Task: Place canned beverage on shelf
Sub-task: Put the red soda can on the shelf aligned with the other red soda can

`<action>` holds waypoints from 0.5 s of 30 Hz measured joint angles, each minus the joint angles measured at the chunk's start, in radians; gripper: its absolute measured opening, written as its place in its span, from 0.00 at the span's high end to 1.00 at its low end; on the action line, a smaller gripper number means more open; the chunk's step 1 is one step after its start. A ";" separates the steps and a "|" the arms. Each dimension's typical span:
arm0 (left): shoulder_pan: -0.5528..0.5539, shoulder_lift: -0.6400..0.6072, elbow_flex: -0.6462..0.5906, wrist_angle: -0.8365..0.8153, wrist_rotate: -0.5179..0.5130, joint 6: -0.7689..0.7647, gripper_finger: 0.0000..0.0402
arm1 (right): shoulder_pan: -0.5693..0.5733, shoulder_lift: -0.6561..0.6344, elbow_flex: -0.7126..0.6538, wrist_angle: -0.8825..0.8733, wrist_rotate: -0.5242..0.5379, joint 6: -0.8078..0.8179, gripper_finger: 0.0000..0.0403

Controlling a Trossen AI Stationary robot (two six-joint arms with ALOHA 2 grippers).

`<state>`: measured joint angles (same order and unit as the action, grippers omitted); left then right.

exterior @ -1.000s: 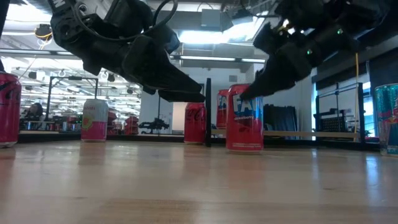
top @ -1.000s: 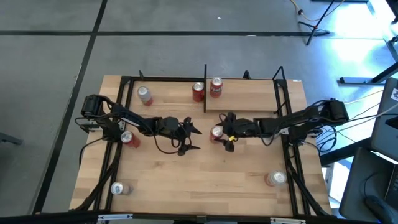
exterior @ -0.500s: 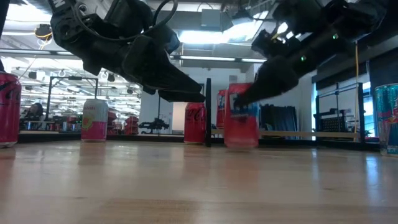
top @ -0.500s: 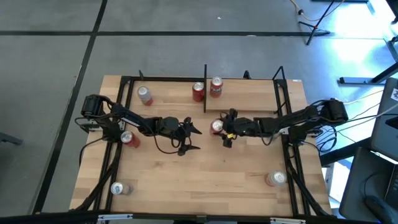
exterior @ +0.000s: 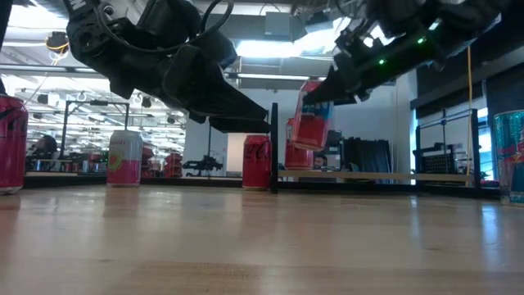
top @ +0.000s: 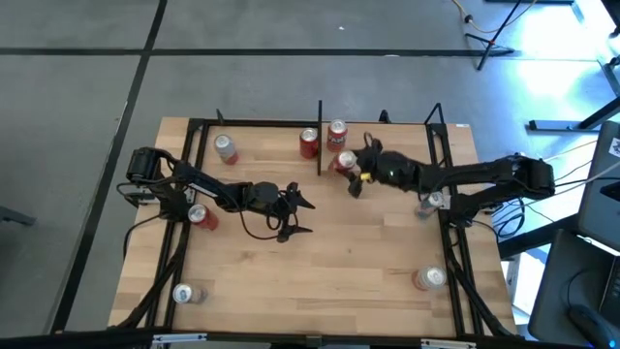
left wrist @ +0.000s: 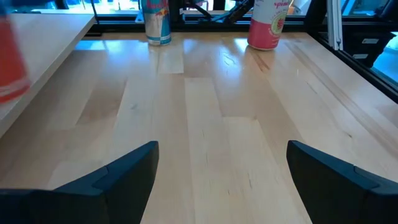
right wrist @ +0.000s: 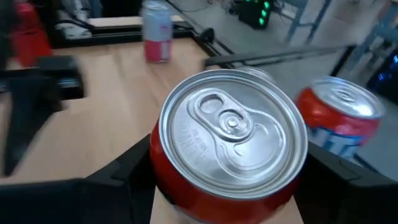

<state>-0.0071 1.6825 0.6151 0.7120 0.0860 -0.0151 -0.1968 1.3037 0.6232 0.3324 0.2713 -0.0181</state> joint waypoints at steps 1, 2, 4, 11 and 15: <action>0.000 0.000 0.000 0.000 0.000 0.000 0.17 | -0.024 0.005 0.010 -0.009 -0.021 0.012 0.35; 0.000 0.000 0.000 0.001 0.000 0.002 0.17 | -0.047 0.011 0.024 -0.025 -0.048 0.015 0.35; 0.000 0.000 0.000 0.001 0.000 0.015 0.17 | -0.080 0.032 0.059 -0.044 -0.087 0.017 0.35; 0.000 0.000 0.000 0.000 0.000 0.024 0.17 | -0.127 0.136 0.195 -0.197 -0.107 0.013 0.35; 0.000 0.000 0.000 0.000 0.000 0.024 0.17 | -0.125 0.184 0.238 -0.203 -0.104 0.008 0.35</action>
<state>-0.0071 1.6829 0.6151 0.7124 0.0864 0.0086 -0.3222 1.4880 0.8610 0.1298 0.1675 -0.0106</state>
